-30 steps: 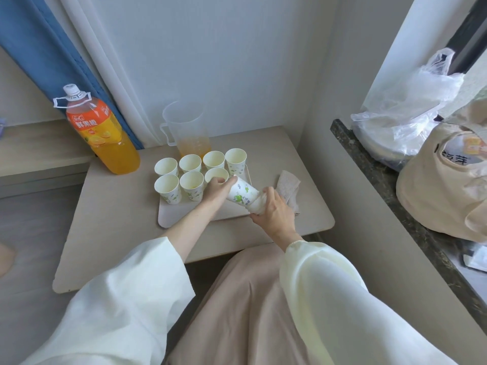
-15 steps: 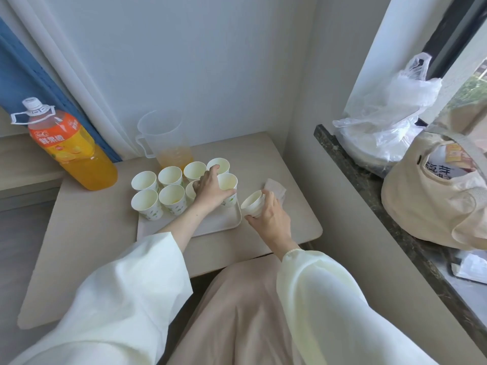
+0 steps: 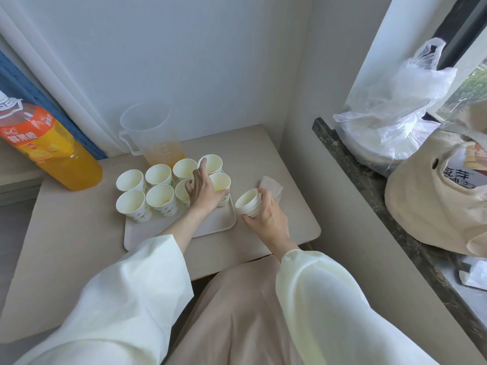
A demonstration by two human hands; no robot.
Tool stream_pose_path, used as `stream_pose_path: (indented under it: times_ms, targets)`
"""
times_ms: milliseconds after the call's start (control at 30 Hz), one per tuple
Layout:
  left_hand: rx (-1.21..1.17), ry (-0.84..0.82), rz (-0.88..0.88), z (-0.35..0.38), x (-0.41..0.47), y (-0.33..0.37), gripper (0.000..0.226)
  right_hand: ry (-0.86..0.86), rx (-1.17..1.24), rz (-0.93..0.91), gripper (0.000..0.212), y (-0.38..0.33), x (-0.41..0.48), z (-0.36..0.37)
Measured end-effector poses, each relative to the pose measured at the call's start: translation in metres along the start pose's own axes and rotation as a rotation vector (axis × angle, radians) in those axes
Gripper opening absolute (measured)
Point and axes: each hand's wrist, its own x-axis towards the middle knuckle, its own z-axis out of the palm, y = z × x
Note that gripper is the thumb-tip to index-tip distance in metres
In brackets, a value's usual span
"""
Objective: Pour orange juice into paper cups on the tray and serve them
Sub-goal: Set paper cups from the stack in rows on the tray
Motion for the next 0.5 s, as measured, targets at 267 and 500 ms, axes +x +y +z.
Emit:
stream_pose_path:
  times_ms: [267, 500]
  targets:
    - [0.022, -0.017, 0.005, 0.0018, -0.0002, -0.0044, 0.110, -0.005, 0.005, -0.009, 0.068, -0.0027, -0.0018, 0.0001]
    - [0.033, -0.035, 0.028, -0.0015, -0.0011, -0.0068, 0.104, -0.026, 0.004, 0.004, 0.070, -0.0047, -0.0040, 0.0034]
